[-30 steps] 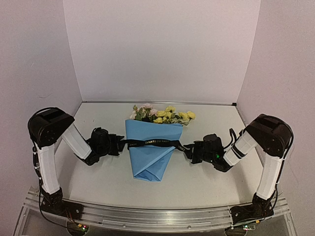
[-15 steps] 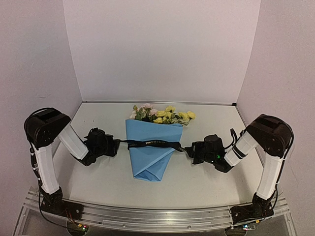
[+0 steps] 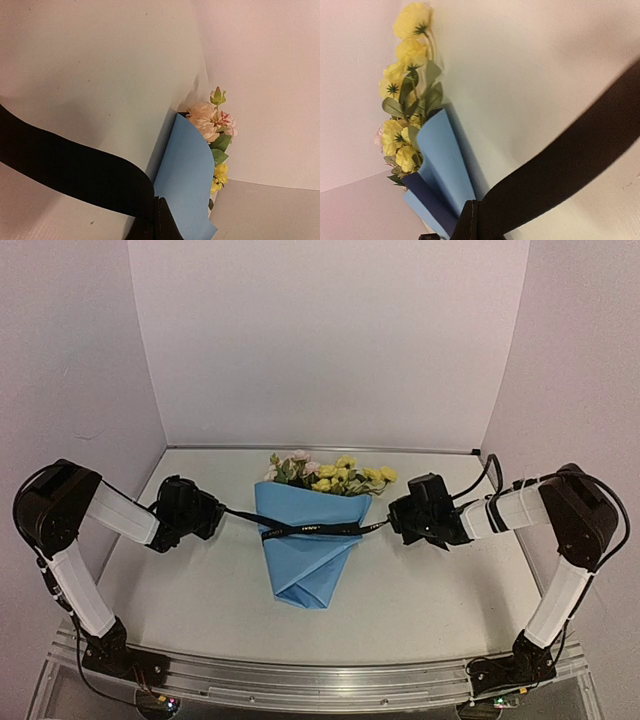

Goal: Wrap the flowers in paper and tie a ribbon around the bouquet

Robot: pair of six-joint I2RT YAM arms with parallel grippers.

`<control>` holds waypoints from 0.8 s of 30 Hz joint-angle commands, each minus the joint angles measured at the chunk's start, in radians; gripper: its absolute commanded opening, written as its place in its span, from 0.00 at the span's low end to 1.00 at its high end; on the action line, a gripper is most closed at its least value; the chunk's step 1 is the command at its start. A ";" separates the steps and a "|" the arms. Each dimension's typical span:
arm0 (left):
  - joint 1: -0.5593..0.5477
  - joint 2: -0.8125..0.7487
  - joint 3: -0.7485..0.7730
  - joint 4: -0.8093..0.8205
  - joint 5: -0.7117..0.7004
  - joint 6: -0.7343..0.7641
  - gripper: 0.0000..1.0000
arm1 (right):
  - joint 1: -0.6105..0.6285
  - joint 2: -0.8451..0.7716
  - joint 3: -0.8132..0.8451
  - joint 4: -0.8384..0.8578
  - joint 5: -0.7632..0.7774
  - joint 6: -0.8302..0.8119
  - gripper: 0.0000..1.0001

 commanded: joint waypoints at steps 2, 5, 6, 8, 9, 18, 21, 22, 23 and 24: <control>0.068 -0.082 0.028 -0.131 0.040 0.140 0.00 | -0.007 -0.017 0.115 -0.237 0.109 -0.186 0.00; 0.097 -0.103 0.018 -0.173 0.052 0.165 0.00 | -0.007 -0.016 0.123 -0.277 0.133 -0.207 0.00; 0.105 -0.111 0.010 -0.177 0.059 0.172 0.00 | -0.009 -0.018 0.116 -0.283 0.140 -0.212 0.00; 0.120 -0.124 -0.008 -0.184 0.067 0.180 0.00 | -0.014 -0.025 0.097 -0.292 0.152 -0.219 0.00; 0.128 -0.128 -0.016 -0.191 0.069 0.183 0.00 | -0.017 -0.028 0.087 -0.296 0.156 -0.221 0.00; 0.183 -0.148 -0.075 -0.245 0.079 0.198 0.00 | -0.047 -0.068 0.043 -0.362 0.201 -0.268 0.00; 0.199 -0.154 -0.073 -0.274 0.067 0.205 0.00 | -0.069 -0.071 0.039 -0.392 0.202 -0.288 0.00; 0.205 -0.158 -0.072 -0.287 0.060 0.208 0.00 | -0.075 -0.074 0.037 -0.403 0.206 -0.294 0.00; 0.211 -0.161 -0.073 -0.294 0.056 0.210 0.00 | -0.080 -0.078 0.034 -0.413 0.213 -0.300 0.00; 0.219 -0.163 -0.073 -0.299 0.056 0.212 0.00 | -0.086 -0.085 0.029 -0.422 0.223 -0.305 0.00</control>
